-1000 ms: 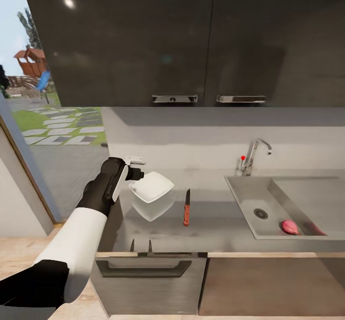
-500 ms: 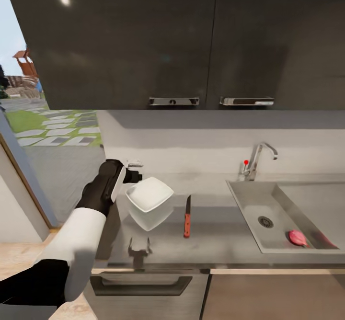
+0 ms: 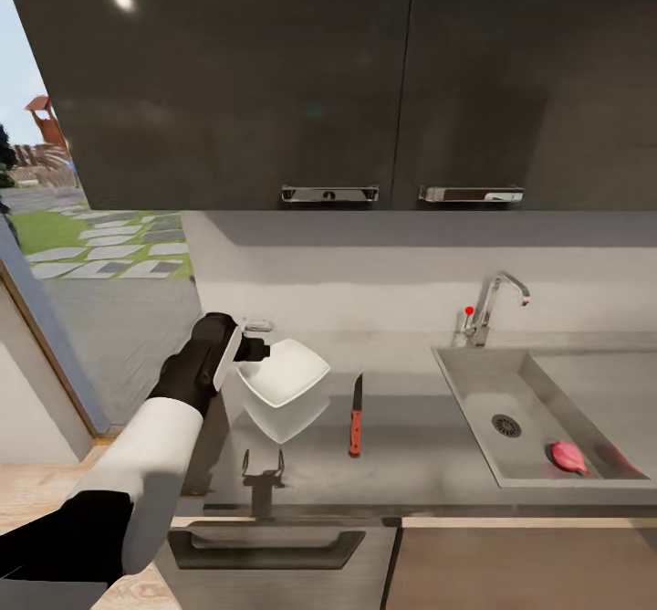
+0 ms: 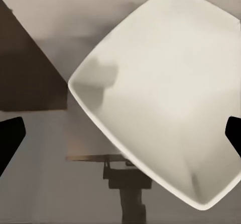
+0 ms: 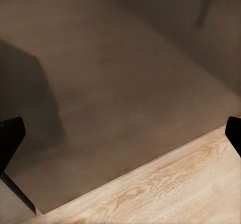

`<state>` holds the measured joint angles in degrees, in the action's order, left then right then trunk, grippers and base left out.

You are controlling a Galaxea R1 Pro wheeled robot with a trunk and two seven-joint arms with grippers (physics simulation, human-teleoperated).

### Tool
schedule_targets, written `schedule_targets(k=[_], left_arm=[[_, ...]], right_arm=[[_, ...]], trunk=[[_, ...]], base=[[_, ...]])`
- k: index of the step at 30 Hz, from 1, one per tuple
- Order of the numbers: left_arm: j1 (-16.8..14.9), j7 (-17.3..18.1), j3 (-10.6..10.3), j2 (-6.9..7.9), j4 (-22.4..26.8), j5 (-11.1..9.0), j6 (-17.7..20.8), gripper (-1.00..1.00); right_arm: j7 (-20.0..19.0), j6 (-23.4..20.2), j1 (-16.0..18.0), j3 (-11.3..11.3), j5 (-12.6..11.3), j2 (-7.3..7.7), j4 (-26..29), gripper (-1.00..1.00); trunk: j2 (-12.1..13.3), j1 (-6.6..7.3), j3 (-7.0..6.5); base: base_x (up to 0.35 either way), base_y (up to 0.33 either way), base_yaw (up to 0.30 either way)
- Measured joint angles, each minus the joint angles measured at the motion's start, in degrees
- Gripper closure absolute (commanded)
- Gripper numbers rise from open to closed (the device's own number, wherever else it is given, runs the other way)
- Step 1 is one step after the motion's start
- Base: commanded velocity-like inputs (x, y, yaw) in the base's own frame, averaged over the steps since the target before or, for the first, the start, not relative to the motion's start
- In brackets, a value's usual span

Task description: In the kitchen, take the Vidalia onion out of the sink, dice it on the chopping board with the paring knife, put the diced onion into the bowl on the countertop, then place both the paring knife and the chopping board into the sink.

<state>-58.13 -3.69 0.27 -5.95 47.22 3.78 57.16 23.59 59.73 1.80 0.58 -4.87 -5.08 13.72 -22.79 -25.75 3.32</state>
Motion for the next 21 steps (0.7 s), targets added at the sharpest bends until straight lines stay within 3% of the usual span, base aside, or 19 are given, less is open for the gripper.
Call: schedule_targets(k=[5,9,12,21], left_arm=[[0.0,-0.01,0.81,0.42,-0.65,0.02,-0.01,-1.0],[0.0,0.02,3.26,0.62,-0.81,0.03,-0.06,-1.0],[0.0,0.03,3.99,0.65,-0.85,0.01,-0.07,-1.0],[0.0,0.03,4.24,0.59,-0.85,0.0,-0.08,-1.0]], right_arm=[[0.0,0.0,0.0,0.0,0.0,0.0,0.0,-1.0],[0.0,0.0,0.0,0.0,0.0,0.0,0.0,-1.0],[-0.15,0.0,0.0,-0.01,0.01,-0.04,0.0,-1.0],[-0.58,0.0,0.0,0.0,0.0,-0.09,0.0,-1.0]], trunk=[[0.0,0.0,0.0],[0.0,0.0,0.0],[0.0,0.0,0.01],[0.0,0.0,0.45]], base=[[0.0,0.0,0.0],[0.0,0.0,0.0],[0.0,0.0,0.0],[0.0,0.0,0.0]])
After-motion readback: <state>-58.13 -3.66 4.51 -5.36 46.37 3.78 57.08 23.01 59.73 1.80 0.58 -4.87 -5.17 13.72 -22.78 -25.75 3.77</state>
